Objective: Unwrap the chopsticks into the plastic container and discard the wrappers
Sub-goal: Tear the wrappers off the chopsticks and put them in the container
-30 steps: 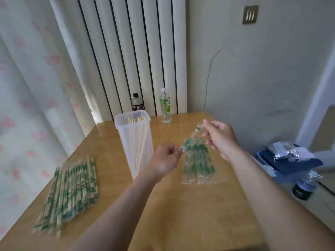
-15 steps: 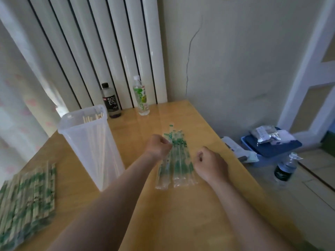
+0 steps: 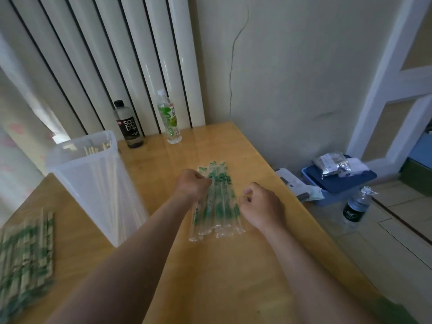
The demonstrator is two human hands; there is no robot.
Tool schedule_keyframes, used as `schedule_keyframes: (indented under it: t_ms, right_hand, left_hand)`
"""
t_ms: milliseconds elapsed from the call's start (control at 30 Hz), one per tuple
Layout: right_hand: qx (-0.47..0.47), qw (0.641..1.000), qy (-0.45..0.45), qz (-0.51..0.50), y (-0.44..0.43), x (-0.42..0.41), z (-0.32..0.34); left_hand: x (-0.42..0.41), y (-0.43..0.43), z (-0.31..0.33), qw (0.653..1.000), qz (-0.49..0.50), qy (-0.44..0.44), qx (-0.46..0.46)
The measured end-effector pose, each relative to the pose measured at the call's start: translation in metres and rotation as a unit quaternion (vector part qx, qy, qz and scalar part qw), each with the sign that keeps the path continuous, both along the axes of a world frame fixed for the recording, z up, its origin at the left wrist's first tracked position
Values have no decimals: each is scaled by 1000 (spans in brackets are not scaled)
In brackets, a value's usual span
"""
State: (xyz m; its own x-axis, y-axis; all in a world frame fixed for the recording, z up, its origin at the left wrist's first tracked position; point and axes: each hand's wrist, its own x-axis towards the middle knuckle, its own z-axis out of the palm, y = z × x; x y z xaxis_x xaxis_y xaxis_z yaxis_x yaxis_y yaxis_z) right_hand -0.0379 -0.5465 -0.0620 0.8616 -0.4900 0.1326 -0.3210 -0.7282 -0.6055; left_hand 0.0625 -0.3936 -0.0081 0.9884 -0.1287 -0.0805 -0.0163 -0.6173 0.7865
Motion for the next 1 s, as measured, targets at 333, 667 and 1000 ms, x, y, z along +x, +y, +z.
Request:
schedule_keyframes:
  t_ms: [333,667,1000]
  right_hand:
    - [63,990,-100,83,49,-13,57]
    - [109,935,-109,321,208,-29,82]
    - [117,929,47,348,337,-5,41]
  left_hand:
    - [-64,71,43,989,-142,-42,-11]
    - [-105,227,40,992,-82,-94,36]
    - [-113,368,-43,937,148,-196,246]
